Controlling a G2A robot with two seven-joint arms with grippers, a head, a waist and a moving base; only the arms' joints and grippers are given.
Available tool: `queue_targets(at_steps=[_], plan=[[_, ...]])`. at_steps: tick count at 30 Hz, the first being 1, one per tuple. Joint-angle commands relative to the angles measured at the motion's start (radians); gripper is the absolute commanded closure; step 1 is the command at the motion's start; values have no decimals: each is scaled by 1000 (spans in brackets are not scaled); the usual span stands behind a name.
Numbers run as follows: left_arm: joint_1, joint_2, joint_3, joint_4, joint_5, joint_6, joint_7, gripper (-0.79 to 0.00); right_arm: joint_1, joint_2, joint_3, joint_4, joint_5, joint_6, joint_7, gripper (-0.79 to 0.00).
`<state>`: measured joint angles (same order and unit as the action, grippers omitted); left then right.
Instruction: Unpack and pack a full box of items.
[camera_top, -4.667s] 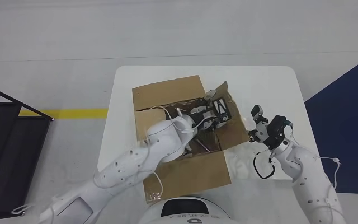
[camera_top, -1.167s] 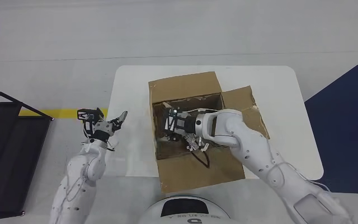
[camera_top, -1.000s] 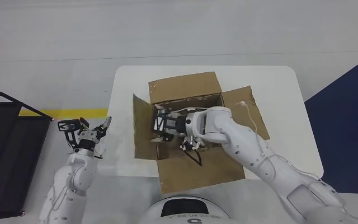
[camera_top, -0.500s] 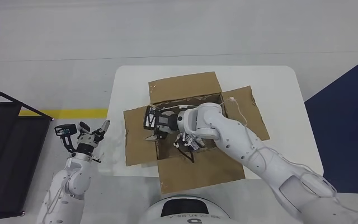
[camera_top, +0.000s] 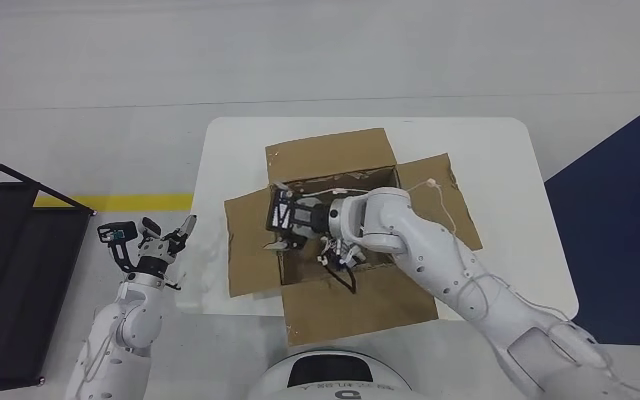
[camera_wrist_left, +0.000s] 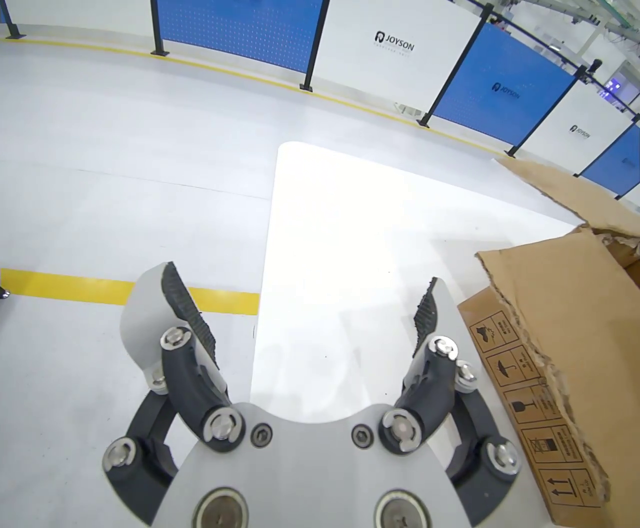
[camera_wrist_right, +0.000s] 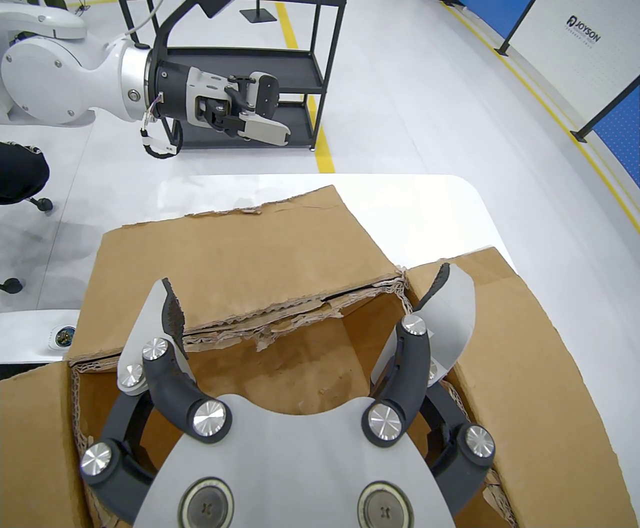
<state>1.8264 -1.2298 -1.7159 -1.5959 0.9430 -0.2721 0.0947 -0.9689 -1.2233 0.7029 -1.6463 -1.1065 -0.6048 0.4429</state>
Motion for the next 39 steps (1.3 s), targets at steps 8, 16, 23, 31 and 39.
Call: queue_targets(at_steps=[8,16,23,31,39], plan=[[0,0,0,0,0,0,0,-785,-300,98,265,-225,-59,-32,34,-785],[0,0,0,0,0,0,0,-785,-336,125,361,-312,45,2,330,-785],[0,0,0,0,0,0,0,-785,-336,125,361,-312,45,2,330,-785],[0,0,0,0,0,0,0,-785,-336,125,361,-312,45,2,330,-785],[0,0,0,0,0,0,0,-785,-336,125,361,-312,45,2,330,-785]])
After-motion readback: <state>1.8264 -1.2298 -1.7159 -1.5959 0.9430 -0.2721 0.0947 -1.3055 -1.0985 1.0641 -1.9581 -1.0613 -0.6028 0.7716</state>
